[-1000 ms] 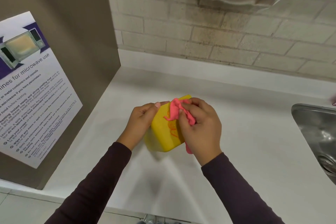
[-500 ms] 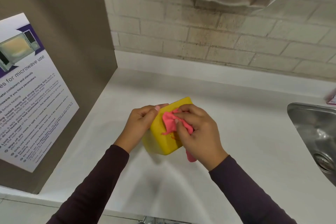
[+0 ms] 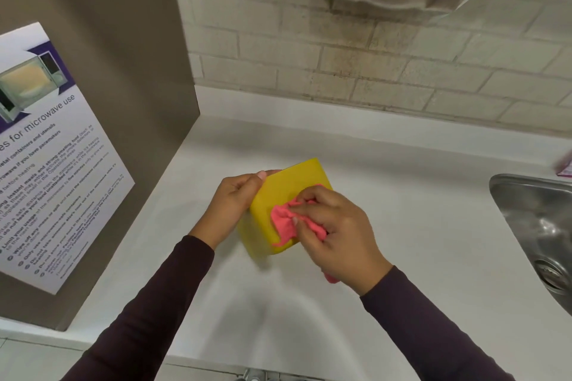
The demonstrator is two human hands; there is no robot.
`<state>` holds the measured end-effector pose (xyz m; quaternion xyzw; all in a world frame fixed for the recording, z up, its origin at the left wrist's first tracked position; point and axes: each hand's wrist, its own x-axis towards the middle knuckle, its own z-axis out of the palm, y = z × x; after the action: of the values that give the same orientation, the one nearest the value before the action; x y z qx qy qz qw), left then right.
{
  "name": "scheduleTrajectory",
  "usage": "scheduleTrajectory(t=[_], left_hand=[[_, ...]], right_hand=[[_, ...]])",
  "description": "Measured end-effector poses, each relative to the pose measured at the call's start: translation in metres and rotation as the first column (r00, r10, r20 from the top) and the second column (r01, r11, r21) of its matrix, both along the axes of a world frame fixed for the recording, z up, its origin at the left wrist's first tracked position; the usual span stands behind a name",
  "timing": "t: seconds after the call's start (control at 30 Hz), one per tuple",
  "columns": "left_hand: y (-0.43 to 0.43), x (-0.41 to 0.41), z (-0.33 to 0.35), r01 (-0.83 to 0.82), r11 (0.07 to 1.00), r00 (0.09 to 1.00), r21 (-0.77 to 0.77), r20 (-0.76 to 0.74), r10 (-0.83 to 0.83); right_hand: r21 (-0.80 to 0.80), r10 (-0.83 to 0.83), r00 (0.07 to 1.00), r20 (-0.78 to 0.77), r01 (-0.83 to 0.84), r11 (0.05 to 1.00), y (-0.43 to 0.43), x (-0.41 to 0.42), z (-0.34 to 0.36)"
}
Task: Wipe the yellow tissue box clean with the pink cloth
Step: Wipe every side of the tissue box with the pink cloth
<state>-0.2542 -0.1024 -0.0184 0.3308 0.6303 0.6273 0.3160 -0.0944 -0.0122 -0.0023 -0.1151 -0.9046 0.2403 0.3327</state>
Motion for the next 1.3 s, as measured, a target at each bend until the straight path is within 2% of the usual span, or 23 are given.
scheduleTrajectory(t=[0.1, 0.17, 0.3, 0.4, 0.5, 0.57, 0.67, 0.77, 0.87, 1.07, 1.3], left_hand=[[0.001, 0.002, 0.0, -0.008, 1.0, 1.0, -0.004, -0.011, 0.008], [0.003, 0.003, -0.001, -0.013, 1.0, 1.0, -0.005, -0.009, 0.013], [0.004, 0.003, 0.002, 0.01, 1.0, 1.0, 0.02, 0.022, -0.011], [0.003, 0.0, 0.003, 0.026, 0.999, 0.999, 0.023, 0.043, -0.027], [0.003, -0.002, 0.003, 0.041, 0.999, 0.999, 0.003, 0.004, -0.041], [0.003, -0.004, 0.003, 0.032, 0.999, 0.999, -0.019, -0.02, -0.033], [0.003, -0.005, 0.003, 0.017, 0.999, 0.999, -0.047, -0.028, -0.019], [0.005, -0.005, 0.0, -0.014, 0.998, 1.0, -0.06, -0.028, 0.013], [0.005, -0.004, -0.001, -0.03, 0.998, 1.0, -0.048, -0.004, 0.03], [0.006, -0.007, 0.001, 0.02, 1.0, 1.0, -0.023, 0.006, -0.02], [0.006, -0.009, -0.001, 0.013, 0.999, 1.0, -0.036, -0.028, -0.014]], right_hand=[[-0.098, -0.235, 0.972, -0.021, 0.232, 0.968, 0.005, -0.004, 0.001], [-0.129, -0.301, 0.953, -0.027, 0.296, 0.947, 0.0, -0.014, 0.002], [-0.125, -0.243, 0.966, -0.093, 0.231, 0.965, -0.019, -0.031, 0.005], [-0.059, -0.11, 0.985, -0.13, 0.103, 0.993, -0.029, -0.029, -0.001], [0.022, -0.015, 0.989, -0.145, 0.018, 1.0, -0.022, -0.015, -0.008], [0.032, -0.082, 0.984, -0.157, 0.088, 0.996, -0.008, -0.007, -0.01], [-0.109, -0.28, 0.947, -0.157, 0.265, 0.958, 0.01, -0.008, -0.007], [-0.194, -0.345, 0.932, -0.114, 0.32, 0.927, 0.012, -0.02, -0.004], [-0.183, -0.303, 0.948, -0.093, 0.283, 0.941, 0.001, -0.031, -0.002], [-0.083, -0.13, 0.976, -0.174, 0.117, 0.99, -0.024, -0.031, -0.007], [-0.105, 0.179, 0.982, -0.066, -0.185, 0.977, -0.022, -0.003, -0.01]])
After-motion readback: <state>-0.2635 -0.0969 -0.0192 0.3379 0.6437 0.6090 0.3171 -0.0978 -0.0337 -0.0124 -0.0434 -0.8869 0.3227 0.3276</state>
